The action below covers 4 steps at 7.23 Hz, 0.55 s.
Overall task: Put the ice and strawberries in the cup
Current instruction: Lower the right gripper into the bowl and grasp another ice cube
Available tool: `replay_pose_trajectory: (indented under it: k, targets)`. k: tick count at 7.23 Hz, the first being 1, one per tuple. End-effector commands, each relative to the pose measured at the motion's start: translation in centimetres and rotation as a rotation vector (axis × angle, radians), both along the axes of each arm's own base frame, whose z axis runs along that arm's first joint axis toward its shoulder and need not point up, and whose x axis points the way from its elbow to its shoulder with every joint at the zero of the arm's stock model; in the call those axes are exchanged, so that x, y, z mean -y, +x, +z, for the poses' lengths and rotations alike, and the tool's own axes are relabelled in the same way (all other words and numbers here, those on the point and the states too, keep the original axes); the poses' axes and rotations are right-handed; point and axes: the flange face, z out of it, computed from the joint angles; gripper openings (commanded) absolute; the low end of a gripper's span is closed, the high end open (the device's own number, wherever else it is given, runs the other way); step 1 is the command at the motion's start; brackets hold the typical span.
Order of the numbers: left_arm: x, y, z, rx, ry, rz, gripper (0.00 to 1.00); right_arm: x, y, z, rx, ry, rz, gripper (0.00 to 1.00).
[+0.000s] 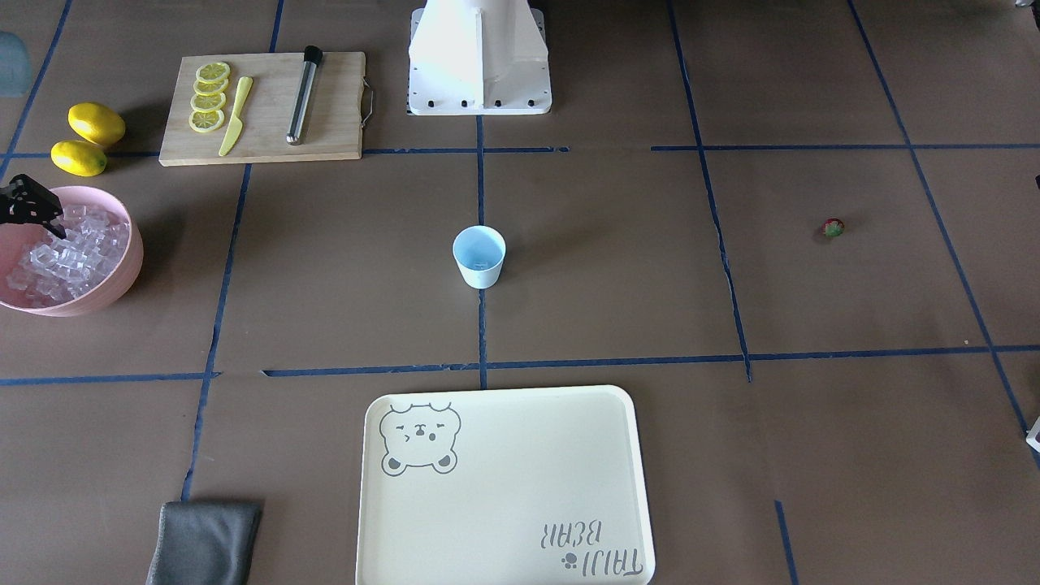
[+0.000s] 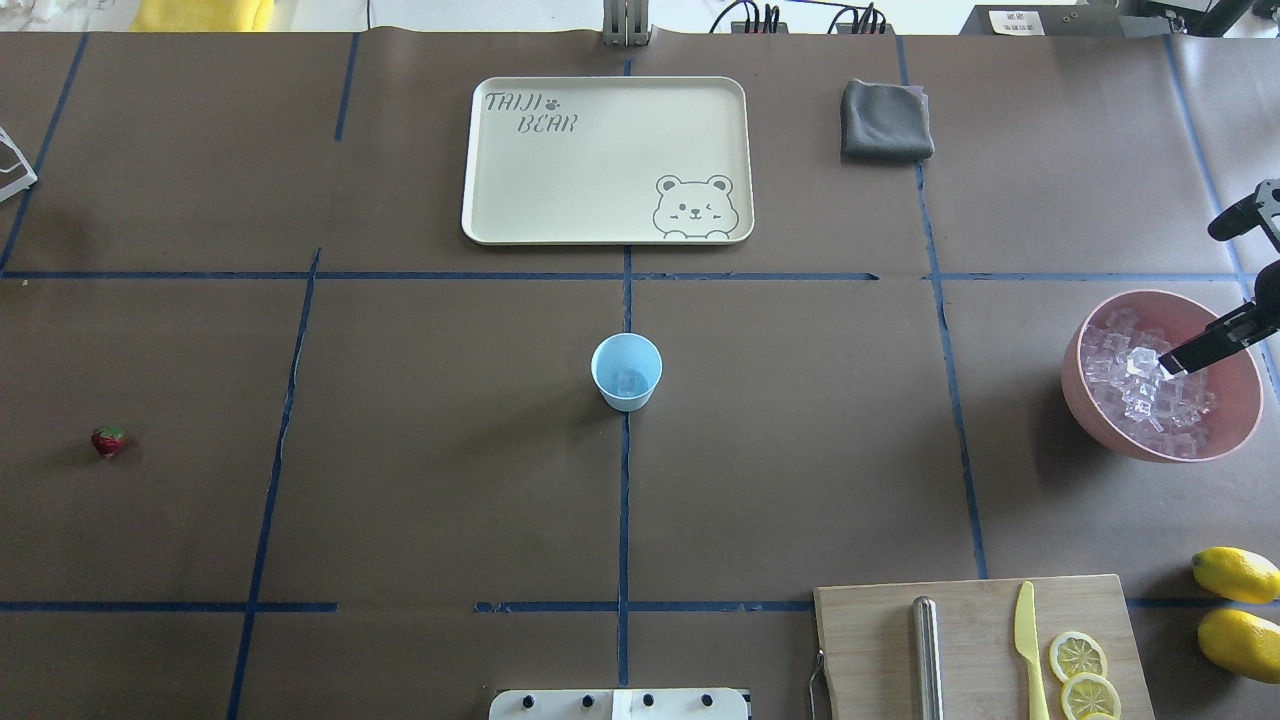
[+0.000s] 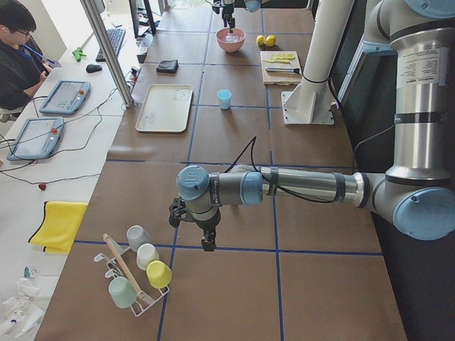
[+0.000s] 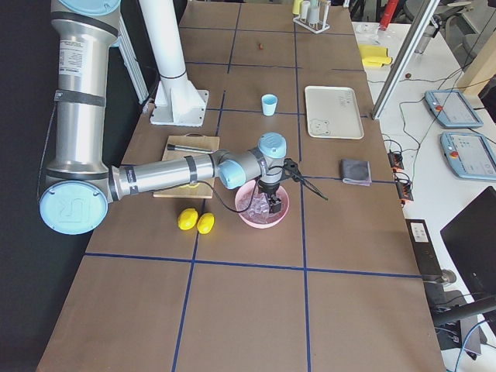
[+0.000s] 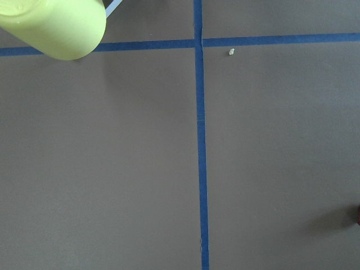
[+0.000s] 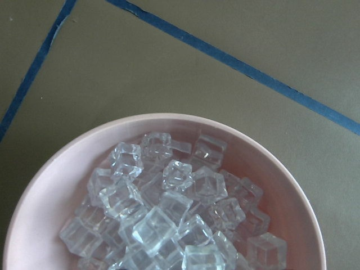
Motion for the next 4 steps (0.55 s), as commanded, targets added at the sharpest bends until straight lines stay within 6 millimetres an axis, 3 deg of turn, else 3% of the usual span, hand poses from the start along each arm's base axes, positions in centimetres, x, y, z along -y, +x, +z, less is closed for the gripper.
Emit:
replay_pose_trajectory:
  k: [1, 4]
  targets:
    - [0.01, 0.11, 0.00, -0.001, 0.000, 0.002, 1.00, -0.16, -0.64, 1.24, -0.011, -0.022, -0.013, 0.92]
    - [0.02, 0.12, -0.02, -0.001, 0.001, 0.002, 1.00, -0.35, -1.20, 1.63, -0.015, -0.028, -0.026, 0.88]
